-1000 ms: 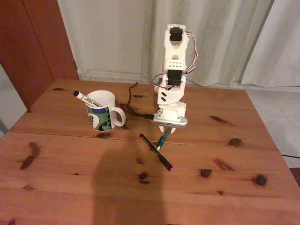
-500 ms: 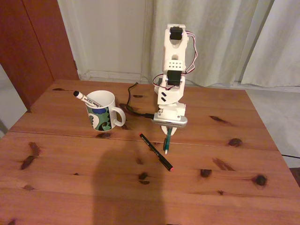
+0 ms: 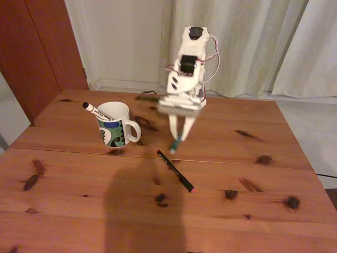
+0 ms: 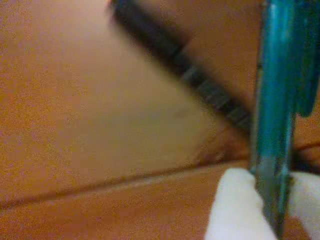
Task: Clean up the desk and place the pens and markers into the cup
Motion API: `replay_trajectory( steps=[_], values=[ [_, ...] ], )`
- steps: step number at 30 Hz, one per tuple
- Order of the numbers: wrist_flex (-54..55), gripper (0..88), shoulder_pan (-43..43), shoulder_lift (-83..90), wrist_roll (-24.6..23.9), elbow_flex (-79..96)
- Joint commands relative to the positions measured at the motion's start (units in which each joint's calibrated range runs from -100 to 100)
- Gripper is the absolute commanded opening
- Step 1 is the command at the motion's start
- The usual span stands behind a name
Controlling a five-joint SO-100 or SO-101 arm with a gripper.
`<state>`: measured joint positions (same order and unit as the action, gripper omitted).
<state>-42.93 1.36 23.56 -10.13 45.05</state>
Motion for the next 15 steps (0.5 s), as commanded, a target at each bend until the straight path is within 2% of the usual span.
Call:
replay_trajectory(
  steps=[1, 4, 9, 15],
  values=[
    [5.1, 0.8, 2.8, 6.8, 0.3, -0.5],
    [9.1, 0.8, 5.7, 8.0, 0.1, -0.4],
    [17.1, 0.8, 10.3, 8.0, -3.5, -0.4],
    [23.8, 0.8, 14.8, 7.0, -5.6, -0.3]
  ],
)
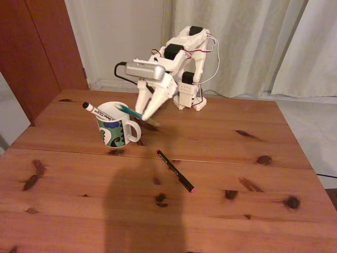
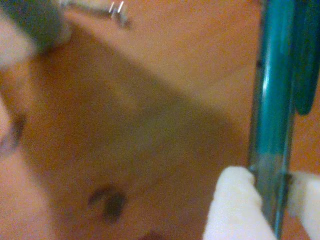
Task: Clean up the desk and place the pens and markers into the cup
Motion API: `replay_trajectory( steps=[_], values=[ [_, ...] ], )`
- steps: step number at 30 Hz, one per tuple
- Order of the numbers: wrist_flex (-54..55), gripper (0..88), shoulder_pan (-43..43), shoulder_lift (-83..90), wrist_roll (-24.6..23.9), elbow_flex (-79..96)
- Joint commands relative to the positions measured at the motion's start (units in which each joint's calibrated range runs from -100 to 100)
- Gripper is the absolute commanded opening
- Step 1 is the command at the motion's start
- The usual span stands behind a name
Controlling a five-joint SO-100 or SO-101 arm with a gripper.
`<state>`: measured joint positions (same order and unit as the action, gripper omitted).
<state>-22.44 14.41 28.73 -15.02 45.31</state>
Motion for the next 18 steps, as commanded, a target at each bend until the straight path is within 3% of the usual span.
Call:
replay_trajectory(
  steps=[1, 18],
  values=[
    [3.9, 0.8, 2.4, 1.4, -1.0, -0.7],
    [17.0, 0.8, 12.4, -3.8, -2.9, -0.6]
  ],
)
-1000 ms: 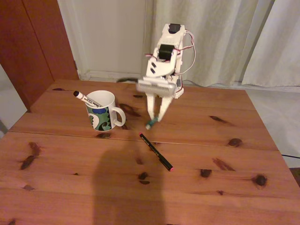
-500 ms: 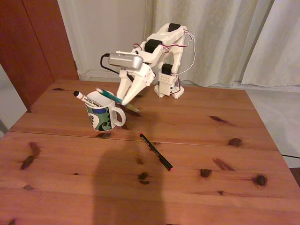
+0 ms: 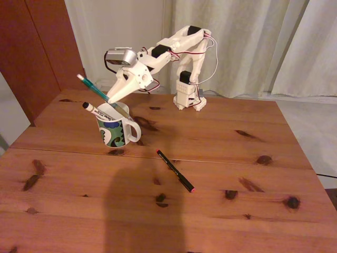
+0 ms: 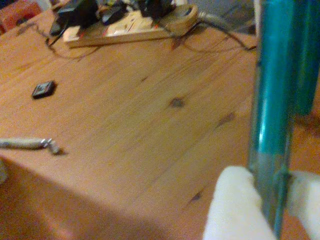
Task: Clean up the desk and place the pens and markers into the cup
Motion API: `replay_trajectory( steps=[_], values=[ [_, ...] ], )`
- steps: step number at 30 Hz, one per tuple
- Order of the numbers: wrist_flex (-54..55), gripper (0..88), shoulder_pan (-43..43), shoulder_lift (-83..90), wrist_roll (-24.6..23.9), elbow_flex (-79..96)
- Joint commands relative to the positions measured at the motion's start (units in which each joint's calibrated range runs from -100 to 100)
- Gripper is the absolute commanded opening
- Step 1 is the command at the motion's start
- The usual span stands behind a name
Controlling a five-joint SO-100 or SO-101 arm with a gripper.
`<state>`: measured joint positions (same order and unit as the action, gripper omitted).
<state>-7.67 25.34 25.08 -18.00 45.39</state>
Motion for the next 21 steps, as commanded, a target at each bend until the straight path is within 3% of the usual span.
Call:
replay_trajectory(
  steps=[1, 21],
  values=[
    [2.3, 0.8, 2.0, -0.5, 0.1, -0.7],
    [2.3, 0.8, 11.1, -1.3, 0.4, 0.2]
  ],
)
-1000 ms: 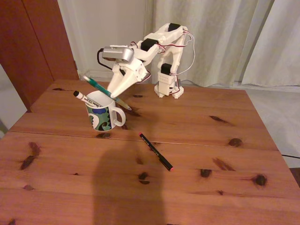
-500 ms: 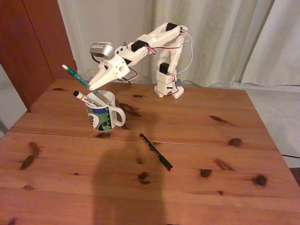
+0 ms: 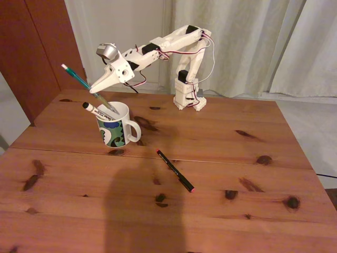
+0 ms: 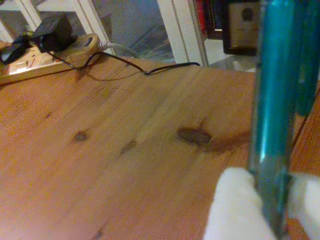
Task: Clean up the desk and place the pens and markers into the cup
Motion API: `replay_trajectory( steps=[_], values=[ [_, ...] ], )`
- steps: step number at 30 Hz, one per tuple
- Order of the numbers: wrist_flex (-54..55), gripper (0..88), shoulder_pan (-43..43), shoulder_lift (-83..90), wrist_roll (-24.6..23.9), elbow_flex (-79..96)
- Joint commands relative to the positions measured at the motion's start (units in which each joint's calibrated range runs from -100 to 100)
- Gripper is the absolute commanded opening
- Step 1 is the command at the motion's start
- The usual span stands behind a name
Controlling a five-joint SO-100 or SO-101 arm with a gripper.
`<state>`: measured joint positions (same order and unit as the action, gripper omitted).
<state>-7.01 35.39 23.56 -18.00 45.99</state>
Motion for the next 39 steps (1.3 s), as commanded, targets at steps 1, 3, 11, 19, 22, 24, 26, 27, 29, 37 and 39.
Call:
replay_trajectory(
  steps=[1, 3, 11, 19, 22, 24, 26, 27, 29, 37, 39],
  values=[
    [1.5, 0.8, 1.2, 0.2, 0.4, 0.3],
    [1.5, 0.8, 2.0, 0.2, 0.9, 1.7],
    [1.5, 0.8, 3.3, 0.2, 3.3, 6.7],
    [1.5, 0.8, 4.1, 0.2, 4.7, 9.9],
    [1.1, 1.5, 3.8, 0.2, 4.7, 9.7],
    [1.0, 1.6, 3.5, 0.2, 4.8, 9.6],
    [0.9, 1.6, 3.4, 0.2, 5.8, 9.4],
    [0.9, 1.6, 3.4, 0.3, 6.3, 9.4],
    [0.9, 1.6, 3.4, 0.4, 6.5, 9.5],
    [1.0, 1.9, 1.7, 0.4, 6.6, 8.9],
    [1.2, 3.6, 1.0, 0.3, 6.4, 8.9]
  ],
)
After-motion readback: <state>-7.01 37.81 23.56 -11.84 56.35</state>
